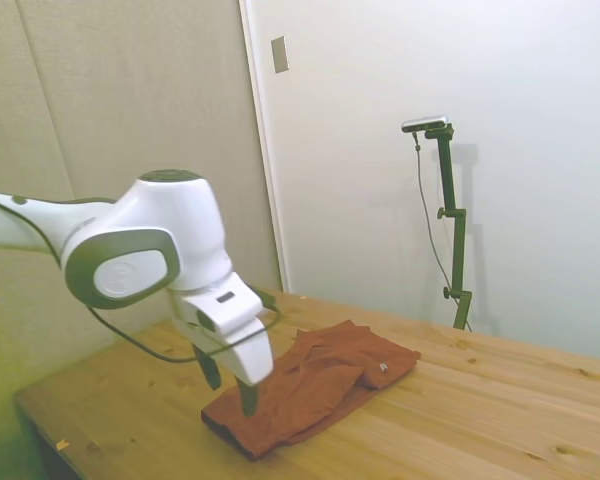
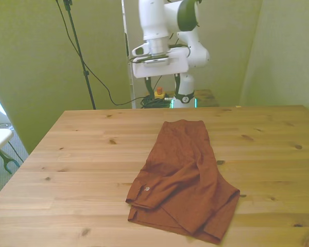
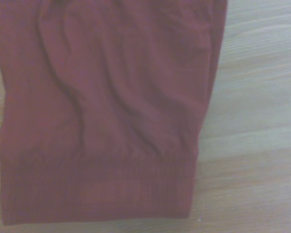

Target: Unfold the shorts

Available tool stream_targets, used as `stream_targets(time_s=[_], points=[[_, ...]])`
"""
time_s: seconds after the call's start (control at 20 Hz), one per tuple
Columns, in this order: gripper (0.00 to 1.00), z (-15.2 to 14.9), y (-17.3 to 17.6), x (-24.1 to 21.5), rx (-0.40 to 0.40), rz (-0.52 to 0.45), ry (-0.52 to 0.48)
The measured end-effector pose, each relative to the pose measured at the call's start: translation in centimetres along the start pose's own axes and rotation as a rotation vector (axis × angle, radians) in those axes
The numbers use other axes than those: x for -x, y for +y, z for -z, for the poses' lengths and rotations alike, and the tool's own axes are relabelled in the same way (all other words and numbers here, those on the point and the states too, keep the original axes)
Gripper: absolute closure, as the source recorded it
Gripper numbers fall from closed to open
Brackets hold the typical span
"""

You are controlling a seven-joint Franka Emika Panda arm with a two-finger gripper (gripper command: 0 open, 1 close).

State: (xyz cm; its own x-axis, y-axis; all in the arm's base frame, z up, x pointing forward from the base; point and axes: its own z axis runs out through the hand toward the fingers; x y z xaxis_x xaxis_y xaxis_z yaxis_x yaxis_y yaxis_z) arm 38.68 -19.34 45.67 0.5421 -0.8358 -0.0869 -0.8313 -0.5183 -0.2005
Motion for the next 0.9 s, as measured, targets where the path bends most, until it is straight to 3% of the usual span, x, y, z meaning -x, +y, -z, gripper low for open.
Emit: stream_targets(time_s=[0.25, 0.45, 0.7, 0.9], points=[[0.00, -3.3, 0.8, -6.4, 0.011, -0.025, -0.228], [0.00, -5.4, 1.5, -8.1, -0.024, 0.037, -0.399], [0.00, -5.9, 2.6, -9.9, -0.051, 0.054, -0.404], [0.00, -6.9, 2.6, -10.0, -0.122, 0.065, -0.383]])
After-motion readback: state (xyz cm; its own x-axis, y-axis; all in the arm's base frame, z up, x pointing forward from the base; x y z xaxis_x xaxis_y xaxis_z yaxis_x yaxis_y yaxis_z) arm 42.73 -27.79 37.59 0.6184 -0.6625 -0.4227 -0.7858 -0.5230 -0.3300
